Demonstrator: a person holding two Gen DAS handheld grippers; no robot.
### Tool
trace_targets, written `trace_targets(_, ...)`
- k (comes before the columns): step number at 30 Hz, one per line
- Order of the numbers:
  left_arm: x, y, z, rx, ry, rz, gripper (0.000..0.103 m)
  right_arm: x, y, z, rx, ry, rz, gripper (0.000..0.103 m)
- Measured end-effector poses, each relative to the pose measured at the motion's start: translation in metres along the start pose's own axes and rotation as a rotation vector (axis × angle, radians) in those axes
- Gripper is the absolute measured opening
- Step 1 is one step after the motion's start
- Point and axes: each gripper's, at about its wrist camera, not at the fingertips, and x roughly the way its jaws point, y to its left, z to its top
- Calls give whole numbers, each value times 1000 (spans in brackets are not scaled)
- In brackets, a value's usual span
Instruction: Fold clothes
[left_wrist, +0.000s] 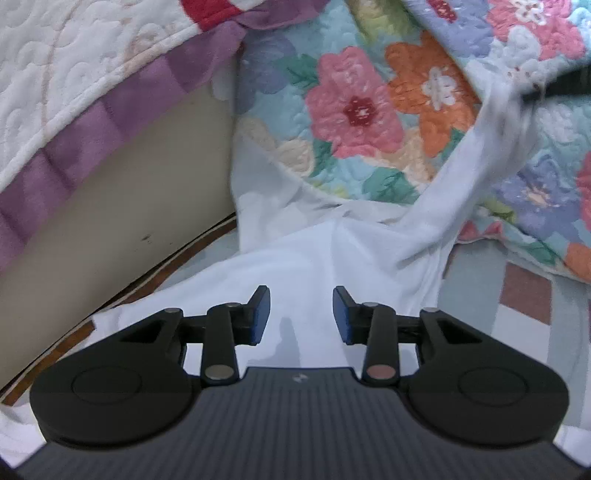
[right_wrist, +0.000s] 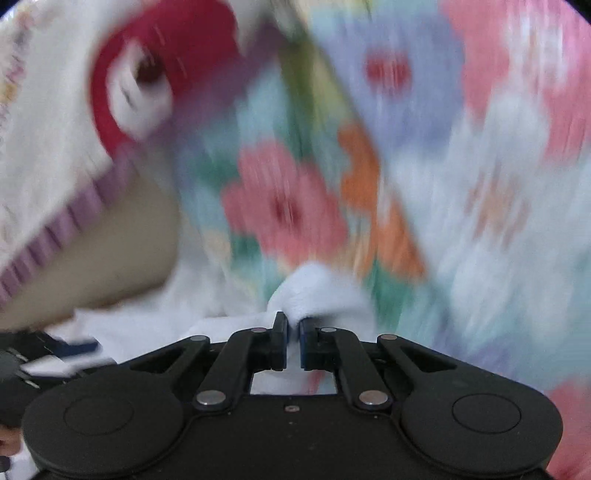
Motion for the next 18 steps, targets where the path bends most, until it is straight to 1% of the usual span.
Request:
trace_targets(2,6,0,-1,-19,24,-9,38,-27,-2,22,-36,-59,-27,8)
trace_targets(4,11,1,-1,-38,48,-18,39,-50,-2,42,-93,-100,-82,8)
trace_targets(6,17,1,-2,-57,72,-26,41,-61,-11,58,-113,-107,-120,7)
trace_targets(8,22,2,-2,-76,96,-35,41,-56,-26,69,-114,-69,-161,7)
trace_targets(10,27,3,-4,-92,116,-37,41,-44,-38,70,-102,-16,-193,7)
trace_targets(12,31,4,-7,-94,132,-19,41,-28,-50,59,-112,47,-223,7)
trace_targets(15,38,5,-12,-61,152,19,41,-2,-65,43,-102,125,-249,6)
trace_targets(16,39,6,-12,-64,157,24,41,6,-71,39,-85,147,-254,6)
trace_targets(18,41,9,-13,-71,167,34,41,22,-87,37,-10,176,-259,6)
